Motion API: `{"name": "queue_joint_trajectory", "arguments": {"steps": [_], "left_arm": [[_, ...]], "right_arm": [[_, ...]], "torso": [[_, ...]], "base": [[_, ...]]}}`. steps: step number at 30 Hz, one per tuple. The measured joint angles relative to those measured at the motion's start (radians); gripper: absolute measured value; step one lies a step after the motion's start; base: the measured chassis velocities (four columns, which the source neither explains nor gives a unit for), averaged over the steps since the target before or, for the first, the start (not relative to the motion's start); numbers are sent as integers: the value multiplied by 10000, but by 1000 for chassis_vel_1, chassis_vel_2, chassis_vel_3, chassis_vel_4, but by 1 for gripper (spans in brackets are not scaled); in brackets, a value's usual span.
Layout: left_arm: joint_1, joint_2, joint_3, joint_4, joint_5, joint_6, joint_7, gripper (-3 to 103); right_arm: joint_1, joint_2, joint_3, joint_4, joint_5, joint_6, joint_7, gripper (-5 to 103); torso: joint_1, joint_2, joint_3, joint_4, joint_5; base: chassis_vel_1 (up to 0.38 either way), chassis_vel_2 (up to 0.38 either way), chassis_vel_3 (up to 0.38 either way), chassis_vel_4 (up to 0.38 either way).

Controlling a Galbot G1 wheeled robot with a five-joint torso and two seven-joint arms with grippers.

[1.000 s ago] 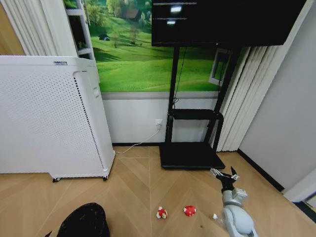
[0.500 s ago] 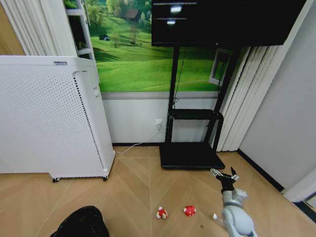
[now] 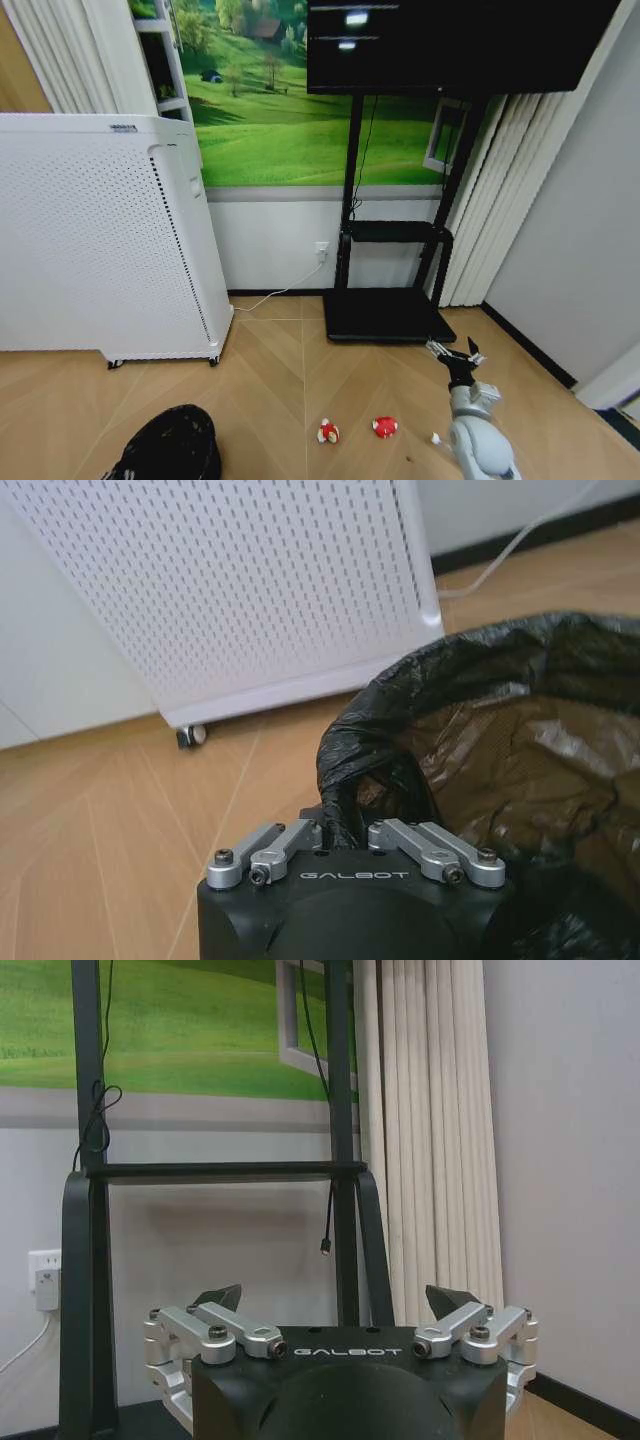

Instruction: Pick up the trash bin and place the garbage on the floor into it.

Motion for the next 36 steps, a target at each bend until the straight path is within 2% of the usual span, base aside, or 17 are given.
{"name": "queue_joint_trajectory", "arguments": {"steps": [2, 3, 6, 13, 20, 28, 36], "left_arm": [[-61, -10, -65, -262, -78, 6, 6, 14], [-152, 27, -165, -620, -138, 47, 18, 7], [-328, 261, -387, -1264, -303, 162, -17, 6], [-594, 746, -733, -2216, -558, 297, 34, 6], [-558, 1207, -936, -2726, -694, 322, 290, 6], [-895, 1550, -900, -2477, -662, 317, 581, 6], [-1578, 1696, -805, -2019, -679, 207, 724, 6]], "right_arm": [[-20, 3, -15, -12, -18, 7, -5, 100], [-26, 10, -36, -36, -37, 9, -7, 100], [-24, 27, -75, -47, -90, 10, -8, 100], [-124, 86, -105, -84, -203, 49, -7, 100], [-290, 80, -220, -60, -187, -5, -9, 100], [-674, 186, -606, -16, -142, -197, 75, 100], [-837, 283, -950, -23, -767, -100, -30, 100]], "torso": [[0, 0, 0, -1, 7], [0, 0, 0, 1, 7], [0, -1, 0, 4, 17], [0, -1, 1, -1, 16], [0, 0, 0, 3, 13], [0, 0, 0, 3, 14], [0, 0, 1, 0, 13]], "base": [[0, 0, 0, 0], [0, 0, 0, 0], [0, 0, 0, 0], [0, 0, 0, 0], [0, 0, 0, 0], [0, 0, 0, 0], [0, 0, 0, 0]]}}
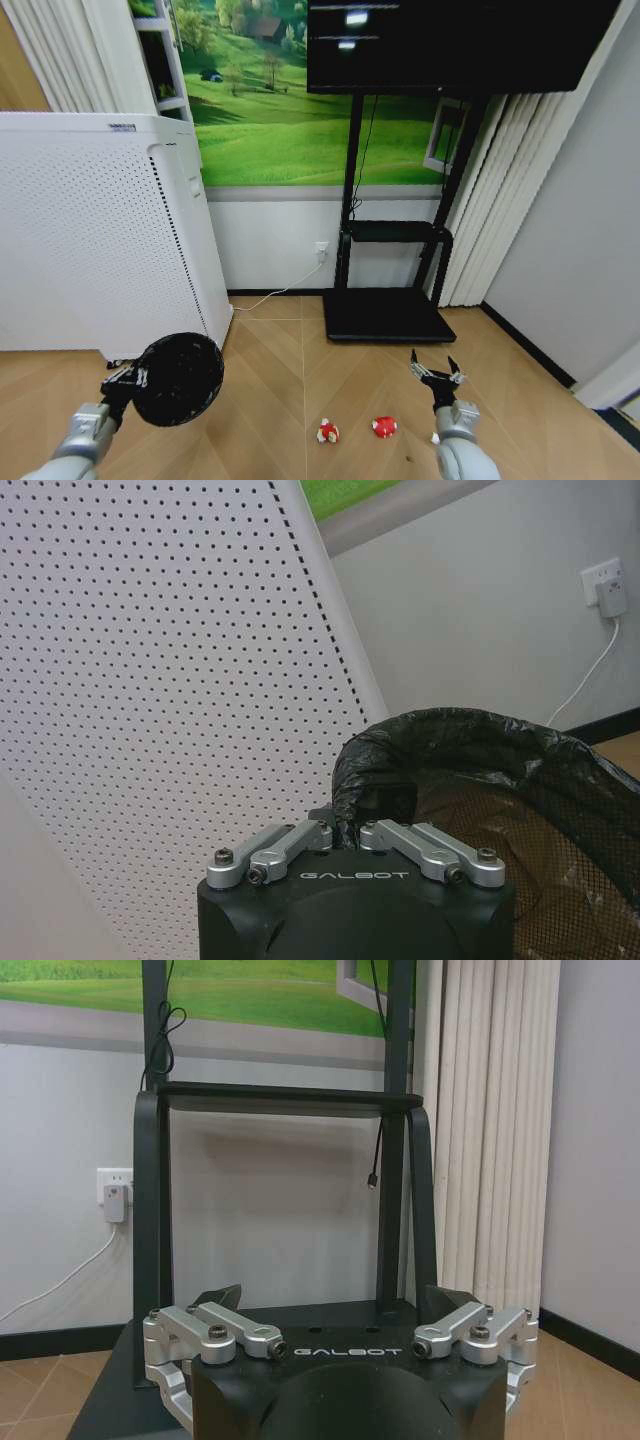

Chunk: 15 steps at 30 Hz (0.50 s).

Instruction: Pick up the trash bin and place the garbage on the floor into it.

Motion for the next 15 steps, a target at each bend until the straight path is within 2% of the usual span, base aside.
{"name": "queue_joint_trajectory", "arguments": {"steps": [7, 15], "left_arm": [[35, -11, -180, 222, -57, -179, 54, 6], [3, -39, -203, 256, -193, -191, 51, 6]], "right_arm": [[29, 27, -55, 33, -114, -1, 27, 100], [68, 5, -58, -9, -112, 18, 34, 100]], "torso": [[-1, 1, -1, 4, 1], [-1, 0, -1, 3, -1]], "base": [[47, 47, -61, -48], [190, 187, -173, -193]]}}
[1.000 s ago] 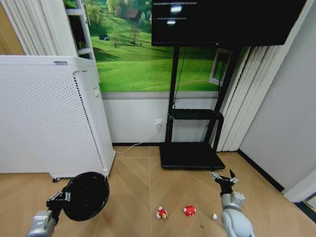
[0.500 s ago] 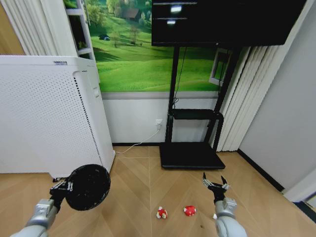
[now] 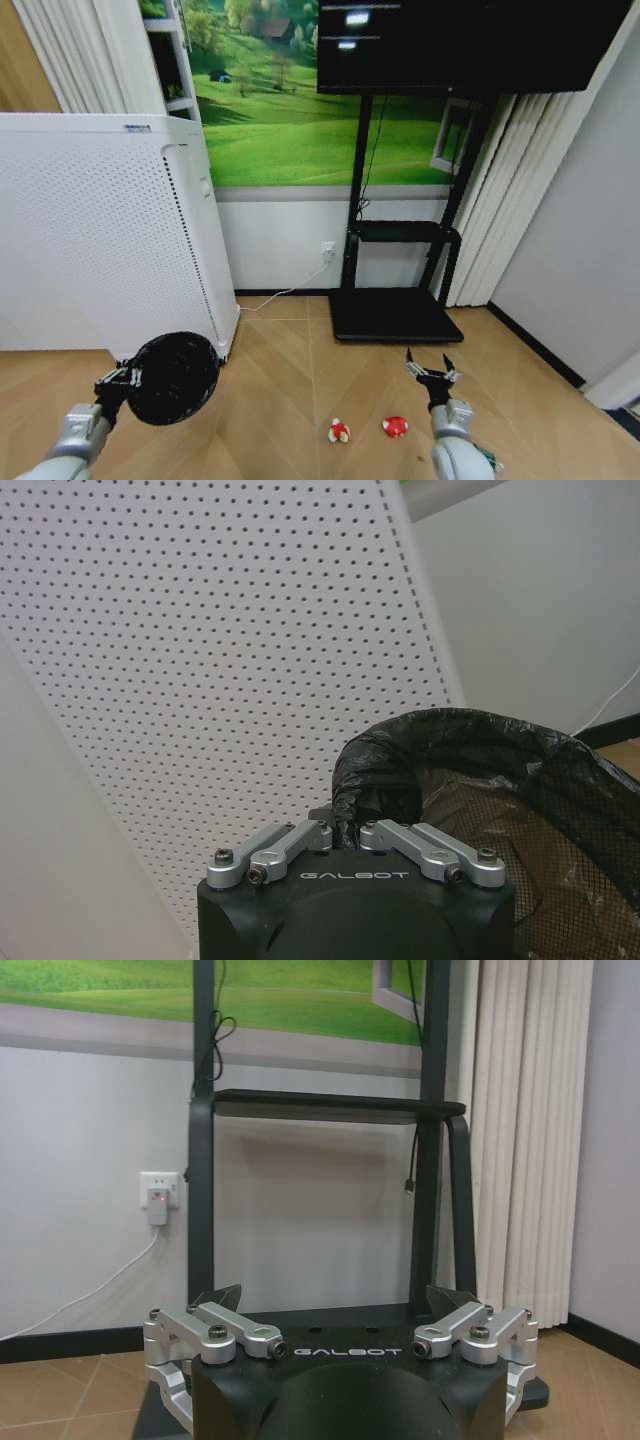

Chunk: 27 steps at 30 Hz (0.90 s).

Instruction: Pick up the trash bin and place the garbage on the floor into it.

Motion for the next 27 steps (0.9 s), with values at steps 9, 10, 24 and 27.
{"name": "queue_joint_trajectory", "arguments": {"steps": [9, 10, 24, 27], "left_arm": [[-216, -4, 233, 20, 131, 26, 0, 6], [-250, -7, 272, 39, 155, 25, 2, 6], [-901, 130, 770, 328, 340, 38, 38, 6], [-1148, 225, 982, 407, 342, 41, 59, 6]], "right_arm": [[112, -54, 90, -97, 130, 277, 29, 100], [138, -54, 92, -104, 113, 372, 30, 100], [406, -1014, -488, -499, -415, -428, 363, 100], [651, -1920, -807, -1124, -385, -702, 392, 100]], "torso": [[-1, 1, -1, -1, 5], [-1, 1, 0, 0, -5], [0, 1, 1, -9, 3], [0, 0, 1, -8, 5]], "base": [[268, 263, -268, -286], [352, 295, -285, -283], [101, 64, -77, -84], [-74, -52, 32, 37]]}}
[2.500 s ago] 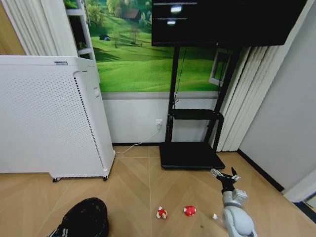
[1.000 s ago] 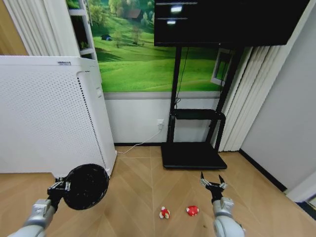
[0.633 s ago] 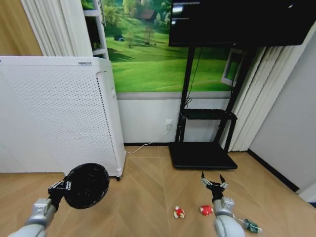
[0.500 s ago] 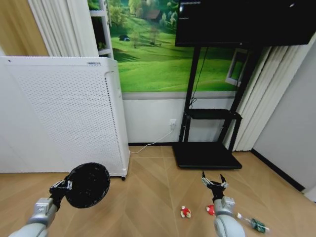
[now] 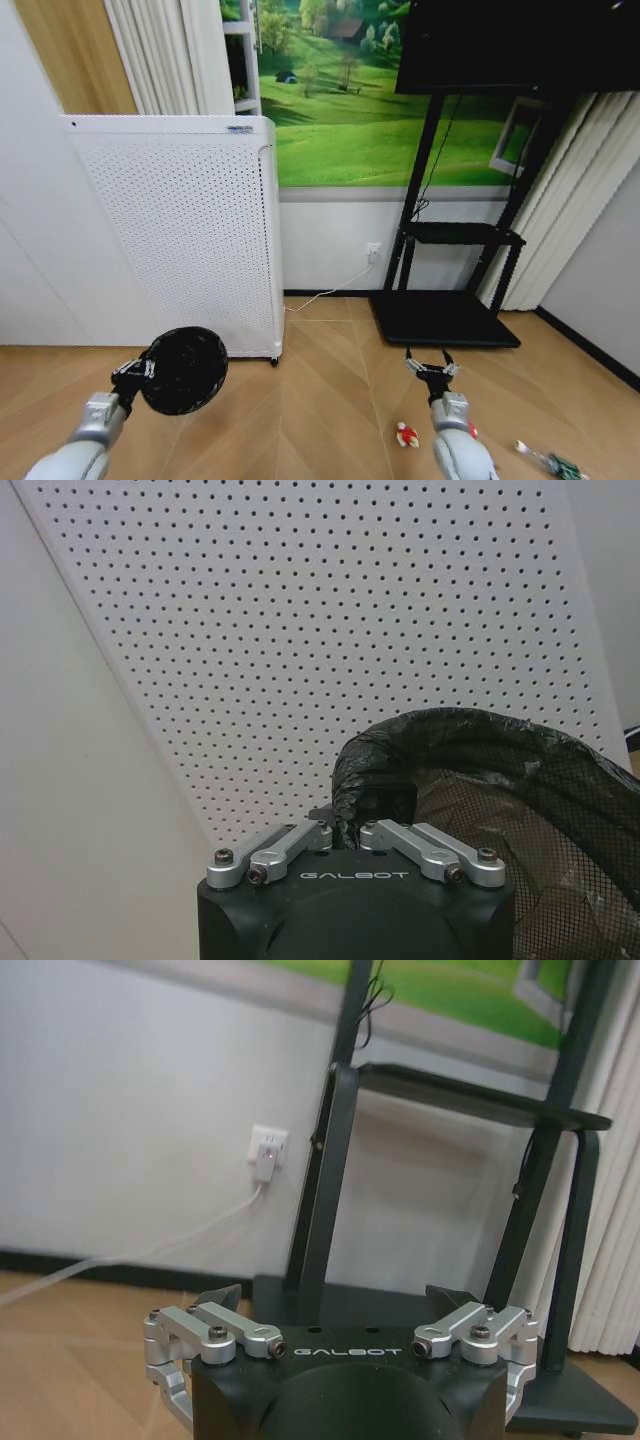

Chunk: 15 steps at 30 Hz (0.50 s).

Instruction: Pick up the trash bin and place the garbage on the floor into it.

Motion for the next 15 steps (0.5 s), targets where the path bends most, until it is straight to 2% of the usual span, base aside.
{"name": "queue_joint_trajectory", "arguments": {"steps": [1, 3, 4, 5, 7, 10, 12, 15], "left_arm": [[0, 0, 0, 0, 0, 0, 0, 6], [-118, 19, 145, 70, -2, 0, 32, 6], [-118, 19, 145, 70, -2, 0, 32, 6], [-187, 23, 267, 141, -6, -1, 49, 6], [-279, 43, 473, 264, 15, -34, 69, 6], [-334, 58, 599, 336, 68, -57, 86, 6], [-467, 68, 905, 454, 173, -92, 102, 6], [-598, 20, 1185, 540, 266, -107, 110, 6]], "right_arm": [[0, 0, 0, 0, 0, 0, 0, 100], [90, -977, -244, -421, 198, -128, -109, 100], [90, -977, -244, -421, 198, -128, -109, 100], [97, -1719, -438, -697, 480, -163, -312, 100], [26, -2505, -685, -1018, 802, -122, -766, 100], [-55, -2859, -860, -1178, 883, -25, -1039, 100], [-241, -3458, -1222, -1426, 1044, 176, -1561, 100], [-395, -3788, -1586, -1621, 1221, 347, -2021, 100]], "torso": [[0, 0, 0, 0, 0], [0, 0, -1, 9, 2], [0, 0, -1, 9, 2], [-1, 0, 0, 11, -6], [0, 0, 0, 10, -4], [-1, 0, -1, 7, -2], [0, 1, 0, 5, -3], [0, 0, 0, 4, -1]], "base": [[-59, -29, 18, 30], [0, 0, 0, 0], [0, 0, 0, 0], [0, 0, 0, 0], [0, 0, 0, 0], [0, 0, 0, 0], [0, 0, 0, 0], [0, 0, 0, 0]]}}
